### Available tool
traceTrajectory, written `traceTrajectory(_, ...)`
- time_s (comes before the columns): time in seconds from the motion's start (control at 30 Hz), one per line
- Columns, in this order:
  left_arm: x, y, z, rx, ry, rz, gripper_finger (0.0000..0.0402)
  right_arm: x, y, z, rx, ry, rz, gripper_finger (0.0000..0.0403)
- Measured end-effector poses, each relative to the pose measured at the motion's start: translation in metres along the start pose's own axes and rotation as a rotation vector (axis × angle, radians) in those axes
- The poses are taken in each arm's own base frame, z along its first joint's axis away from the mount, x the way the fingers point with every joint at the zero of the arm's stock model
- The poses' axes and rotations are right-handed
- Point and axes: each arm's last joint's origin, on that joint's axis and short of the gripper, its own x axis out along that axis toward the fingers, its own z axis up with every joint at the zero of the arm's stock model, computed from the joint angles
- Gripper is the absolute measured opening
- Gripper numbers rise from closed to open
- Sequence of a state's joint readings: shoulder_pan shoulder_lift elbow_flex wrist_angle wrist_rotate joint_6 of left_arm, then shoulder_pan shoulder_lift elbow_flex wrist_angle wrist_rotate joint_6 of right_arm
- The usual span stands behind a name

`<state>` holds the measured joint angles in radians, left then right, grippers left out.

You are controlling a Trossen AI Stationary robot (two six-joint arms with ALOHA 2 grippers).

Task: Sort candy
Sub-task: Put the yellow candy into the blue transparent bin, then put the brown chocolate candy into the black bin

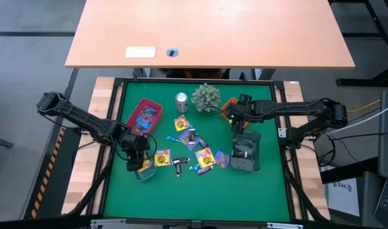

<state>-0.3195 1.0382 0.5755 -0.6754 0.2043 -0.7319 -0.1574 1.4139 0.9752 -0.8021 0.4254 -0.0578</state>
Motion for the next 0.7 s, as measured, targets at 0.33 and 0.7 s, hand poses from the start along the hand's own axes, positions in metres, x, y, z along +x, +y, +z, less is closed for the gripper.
traceTrajectory(0.33,0.0,0.0003,0.0005,-0.001,-0.013,0.013,0.0102,0.0,0.0,0.0,0.0,0.0,0.0,0.0216)
traceTrajectory(0.7,-0.0002,-0.0033,0.0045,0.012,-0.054,-0.024,0.0156,0.0,0.0,0.0,0.0,0.0,0.0,0.0216)
